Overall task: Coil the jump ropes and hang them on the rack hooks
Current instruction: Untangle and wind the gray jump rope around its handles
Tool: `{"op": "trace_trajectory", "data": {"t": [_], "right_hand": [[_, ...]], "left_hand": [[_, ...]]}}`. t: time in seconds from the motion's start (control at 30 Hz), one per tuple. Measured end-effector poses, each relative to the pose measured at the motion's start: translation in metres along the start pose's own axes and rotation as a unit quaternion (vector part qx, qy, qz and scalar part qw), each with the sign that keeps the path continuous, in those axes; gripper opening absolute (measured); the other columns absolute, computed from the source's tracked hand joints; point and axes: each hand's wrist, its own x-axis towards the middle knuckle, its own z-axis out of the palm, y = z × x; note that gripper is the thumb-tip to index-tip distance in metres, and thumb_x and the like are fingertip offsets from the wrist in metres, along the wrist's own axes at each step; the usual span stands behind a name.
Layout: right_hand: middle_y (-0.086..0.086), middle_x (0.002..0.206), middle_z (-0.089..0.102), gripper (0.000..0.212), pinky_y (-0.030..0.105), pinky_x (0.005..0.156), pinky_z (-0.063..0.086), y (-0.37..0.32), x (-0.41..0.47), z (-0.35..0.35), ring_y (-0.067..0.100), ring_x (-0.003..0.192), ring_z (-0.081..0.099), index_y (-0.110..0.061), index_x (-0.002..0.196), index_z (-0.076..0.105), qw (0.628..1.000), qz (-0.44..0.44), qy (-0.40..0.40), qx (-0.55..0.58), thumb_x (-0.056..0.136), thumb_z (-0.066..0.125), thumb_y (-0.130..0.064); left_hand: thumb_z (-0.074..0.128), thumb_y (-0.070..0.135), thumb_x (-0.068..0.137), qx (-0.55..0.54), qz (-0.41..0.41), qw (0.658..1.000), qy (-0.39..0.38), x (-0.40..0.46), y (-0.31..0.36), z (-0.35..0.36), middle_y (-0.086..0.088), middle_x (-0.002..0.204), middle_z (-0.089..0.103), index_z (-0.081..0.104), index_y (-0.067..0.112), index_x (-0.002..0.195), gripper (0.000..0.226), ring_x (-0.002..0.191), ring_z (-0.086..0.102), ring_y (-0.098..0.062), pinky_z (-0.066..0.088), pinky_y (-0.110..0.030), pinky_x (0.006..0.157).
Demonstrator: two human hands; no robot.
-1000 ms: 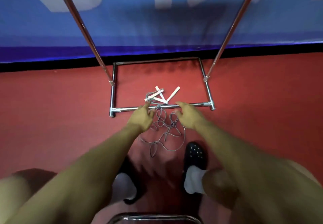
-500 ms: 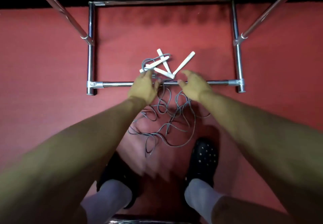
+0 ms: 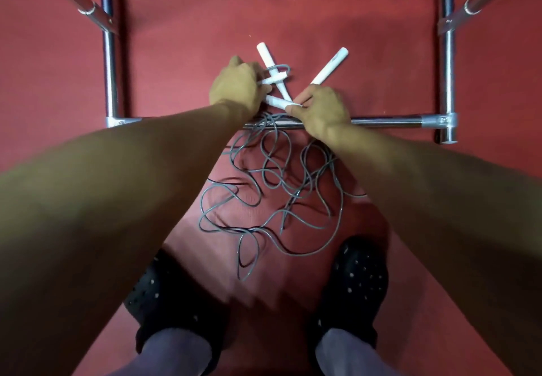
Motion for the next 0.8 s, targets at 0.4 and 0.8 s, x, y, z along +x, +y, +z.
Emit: {"op": "trace_trajectory", "data": {"t": [0.4,0.8], "right_hand": [[0.008,0.102,0.074,0.022,0.03,0.084,0.053,-0.033,-0.092,-0.111,0.016,0.084,0.062,-0.009,0.114,0.072,0.98,-0.073,0.119,0.144,0.092,0.074,-0.014],[0.004,0.083,0.069,0.009,0.014,0.062,0.049,-0.163,-0.298,-0.251,-0.004,0.059,0.062,-0.014,0.107,0.057,0.91,-0.195,0.201,0.306,0.105,0.05,-0.008]], "left_hand": [[0.061,0.023,0.1,-0.39,0.006,0.908,0.15,-0.069,0.026,-0.122,-0.007,0.082,0.065,0.057,0.02,0.084,0.017,0.076,0.06,-0.013,0.052,-0.033,0.075],[0.045,0.019,0.108,-0.49,0.041,0.864,0.105,-0.26,0.122,-0.287,-0.005,0.075,0.056,0.06,0.009,0.1,0.019,0.055,0.057,-0.015,0.054,-0.024,0.052]]}}
